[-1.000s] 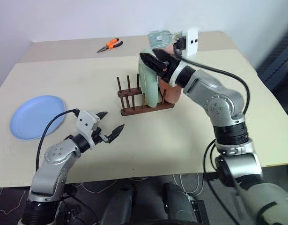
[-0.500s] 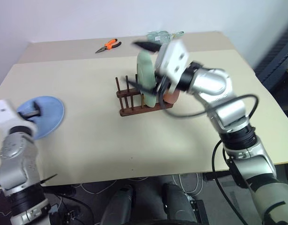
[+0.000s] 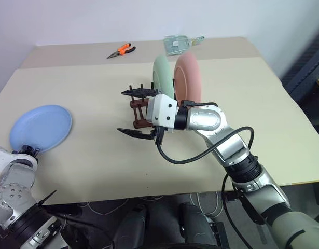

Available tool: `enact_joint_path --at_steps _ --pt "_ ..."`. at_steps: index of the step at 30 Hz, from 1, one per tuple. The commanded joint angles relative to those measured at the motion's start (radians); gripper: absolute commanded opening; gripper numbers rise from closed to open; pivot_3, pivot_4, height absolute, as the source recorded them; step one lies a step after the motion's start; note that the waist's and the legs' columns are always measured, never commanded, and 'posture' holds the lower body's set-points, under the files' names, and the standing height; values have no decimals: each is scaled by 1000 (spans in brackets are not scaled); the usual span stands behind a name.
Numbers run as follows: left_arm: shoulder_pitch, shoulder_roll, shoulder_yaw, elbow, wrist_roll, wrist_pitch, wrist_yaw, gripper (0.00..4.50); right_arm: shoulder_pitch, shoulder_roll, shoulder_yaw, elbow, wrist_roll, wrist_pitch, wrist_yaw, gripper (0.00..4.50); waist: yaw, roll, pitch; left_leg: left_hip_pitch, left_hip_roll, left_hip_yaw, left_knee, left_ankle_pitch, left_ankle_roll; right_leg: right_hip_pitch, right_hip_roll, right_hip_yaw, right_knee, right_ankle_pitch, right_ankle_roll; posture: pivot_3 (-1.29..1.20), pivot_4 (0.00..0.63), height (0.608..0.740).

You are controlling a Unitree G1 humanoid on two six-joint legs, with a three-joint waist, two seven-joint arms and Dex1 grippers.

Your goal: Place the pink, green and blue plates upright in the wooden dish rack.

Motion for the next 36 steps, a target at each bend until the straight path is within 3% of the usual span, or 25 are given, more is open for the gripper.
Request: enact_joint_path --at_steps 1,5,9,14,23,27,31,33,34,35,36 --pt "-8 8 37 -3 -48 -18 25 39 -6 9 -38 -30 -12 -4 -8 4500 3 0 0 0 0 0 0 0 0 0 0 0 0 0 0 0 150 740" --pt "-21 28 -35 -30 -54 -100 -45 39 -20 6 -59 -32 -23 11 -17 4500 7 -1 0 0 0 0 0 0 0 0 0 0 0 0 0 0 150 740" --pt "-48 56 -239 -170 -16 -186 -168 39 -53 5 -41 -7 -96 -59 -19 4500 12 -2 0 -1 0 0 0 0 -1 0 0 0 -1 0 -1 0 150 740" --pt "-123 90 -456 -305 58 -211 -182 39 -102 48 21 73 -197 -168 -22 4500 2 -3 0 0 0 1 0 0 -1 1 0 0 -1 0 -1 0 150 740" --pt "-221 89 -573 -425 62 -169 -142 39 -280 179 108 456 -489 -346 -217 4500 -23 -3 0 1 6 2 -1 2 -5 -1 7 1 0 3 -5 0 150 740" --pt "-220 70 -565 -449 38 -156 -124 0 -345 220 114 601 -561 -376 -296 3115 -21 -3 0 1 10 2 -1 2 -9 -2 12 2 0 5 -7 0 150 740" --pt "-196 66 -558 -466 22 -148 -125 0 -367 230 104 644 -593 -389 -325 918 -21 -3 0 1 10 2 -2 1 -10 -2 13 2 0 5 -8 0 150 740" --pt "-188 63 -552 -467 11 -151 -125 0 -370 235 97 649 -597 -394 -328 26 -22 -2 1 1 10 2 -2 1 -9 -2 13 2 0 5 -8 0 150 740" --pt "-185 57 -545 -466 -2 -156 -128 0 -368 235 96 645 -600 -399 -328 26 -23 -2 1 1 10 2 -2 1 -9 -2 13 2 0 5 -8 0 150 740" --pt "-185 53 -538 -466 -15 -158 -129 631 -365 233 98 640 -606 -405 -329 0 -22 -2 0 1 11 2 -2 1 -10 -2 14 2 0 5 -8 0 150 740" --pt "-187 50 -532 -465 -27 -161 -129 917 -363 231 100 635 -611 -409 -329 0 -22 -2 0 1 11 2 -2 1 -10 -2 14 2 0 5 -9 0 150 740"
